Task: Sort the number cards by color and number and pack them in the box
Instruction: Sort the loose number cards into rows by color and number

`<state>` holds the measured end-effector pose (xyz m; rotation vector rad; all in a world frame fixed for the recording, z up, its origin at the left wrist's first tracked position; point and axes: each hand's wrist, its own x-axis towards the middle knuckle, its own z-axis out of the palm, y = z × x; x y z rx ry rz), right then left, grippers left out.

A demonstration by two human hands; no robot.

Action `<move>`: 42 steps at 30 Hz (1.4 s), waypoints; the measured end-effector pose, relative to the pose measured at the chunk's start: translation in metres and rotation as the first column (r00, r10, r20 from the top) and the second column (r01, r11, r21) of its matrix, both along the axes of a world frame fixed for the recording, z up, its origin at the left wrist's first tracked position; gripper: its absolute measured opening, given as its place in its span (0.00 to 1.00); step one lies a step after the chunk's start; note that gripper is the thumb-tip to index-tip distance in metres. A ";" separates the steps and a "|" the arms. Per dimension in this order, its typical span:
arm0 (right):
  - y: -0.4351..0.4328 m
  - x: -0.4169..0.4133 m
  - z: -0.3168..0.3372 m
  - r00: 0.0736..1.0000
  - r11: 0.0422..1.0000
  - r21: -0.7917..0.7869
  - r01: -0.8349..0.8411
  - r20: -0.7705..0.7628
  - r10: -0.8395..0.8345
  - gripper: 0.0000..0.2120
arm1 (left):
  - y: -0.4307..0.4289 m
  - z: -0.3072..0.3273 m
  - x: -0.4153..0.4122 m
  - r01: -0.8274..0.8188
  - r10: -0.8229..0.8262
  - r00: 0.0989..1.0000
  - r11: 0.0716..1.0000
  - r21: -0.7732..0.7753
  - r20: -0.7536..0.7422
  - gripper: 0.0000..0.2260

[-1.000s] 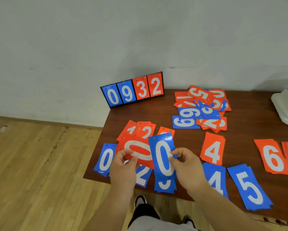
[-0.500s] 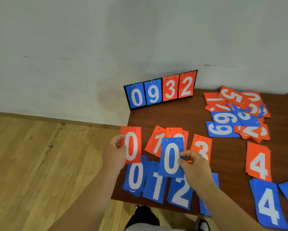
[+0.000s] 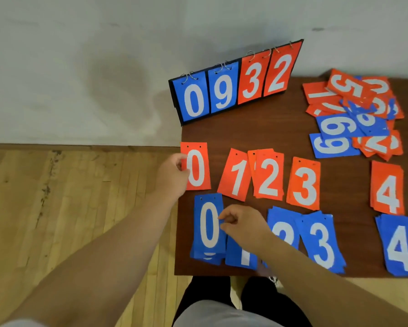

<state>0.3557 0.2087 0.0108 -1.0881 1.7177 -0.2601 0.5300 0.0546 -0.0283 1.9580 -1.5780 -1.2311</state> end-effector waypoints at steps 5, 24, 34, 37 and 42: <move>0.001 0.008 -0.016 0.932 0.951 0.035 -0.309 -0.188 0.310 0.09 | 0.005 -0.007 -0.004 0.246 -0.197 0.935 0.959 -0.138 0.295 0.16; 0.082 -0.226 0.062 0.892 0.925 -0.371 0.078 -0.389 -0.231 0.20 | 0.135 0.091 -0.128 0.538 -0.398 0.768 0.826 -0.169 0.502 0.25; 0.173 -0.418 0.089 0.861 0.897 -0.420 0.136 -0.398 -0.316 0.20 | 0.215 0.117 -0.301 0.506 -0.373 0.777 0.850 -0.149 0.507 0.26; 0.182 -0.445 0.092 0.875 0.887 -0.435 0.152 -0.358 -0.326 0.17 | 0.222 0.126 -0.325 0.488 -0.355 0.782 0.860 -0.149 0.513 0.26; 0.166 -0.467 0.095 0.897 0.900 -0.405 0.161 -0.320 -0.305 0.16 | 0.205 0.138 -0.345 0.460 -0.319 0.785 0.874 -0.156 0.530 0.27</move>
